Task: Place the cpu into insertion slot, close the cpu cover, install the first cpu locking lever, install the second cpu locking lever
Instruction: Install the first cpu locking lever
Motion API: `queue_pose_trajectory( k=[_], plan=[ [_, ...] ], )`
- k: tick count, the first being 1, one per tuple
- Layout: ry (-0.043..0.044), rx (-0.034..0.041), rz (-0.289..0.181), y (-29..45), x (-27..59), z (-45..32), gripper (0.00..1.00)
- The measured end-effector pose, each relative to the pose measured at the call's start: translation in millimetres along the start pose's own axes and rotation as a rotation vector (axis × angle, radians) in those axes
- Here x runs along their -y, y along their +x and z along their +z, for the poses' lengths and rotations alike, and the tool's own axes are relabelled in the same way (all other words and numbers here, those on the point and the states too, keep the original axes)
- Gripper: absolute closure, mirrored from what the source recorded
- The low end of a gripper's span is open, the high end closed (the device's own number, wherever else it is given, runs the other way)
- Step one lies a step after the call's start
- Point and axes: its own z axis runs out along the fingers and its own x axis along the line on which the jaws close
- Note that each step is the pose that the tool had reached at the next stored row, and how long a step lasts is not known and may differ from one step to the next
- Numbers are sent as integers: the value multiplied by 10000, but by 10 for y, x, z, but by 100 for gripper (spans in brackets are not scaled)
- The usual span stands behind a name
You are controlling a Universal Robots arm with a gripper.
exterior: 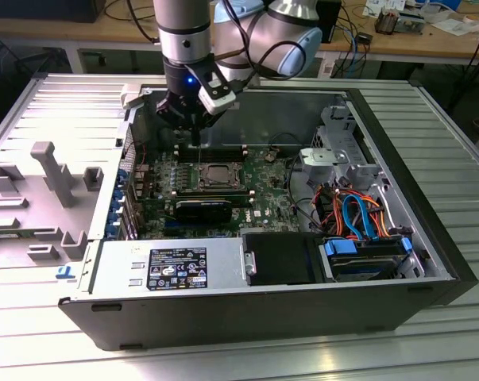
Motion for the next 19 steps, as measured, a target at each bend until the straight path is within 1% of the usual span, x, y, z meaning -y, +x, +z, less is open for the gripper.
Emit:
queue_pose_trajectory(
  k=[2, 7, 19],
  plan=[
    [0, 0, -1, -34, 3, 3, 89],
    [2, -1, 0, -75, 7, 12, 89],
    [1, -1, 0, -75, 7, 19, 89]
  ],
)
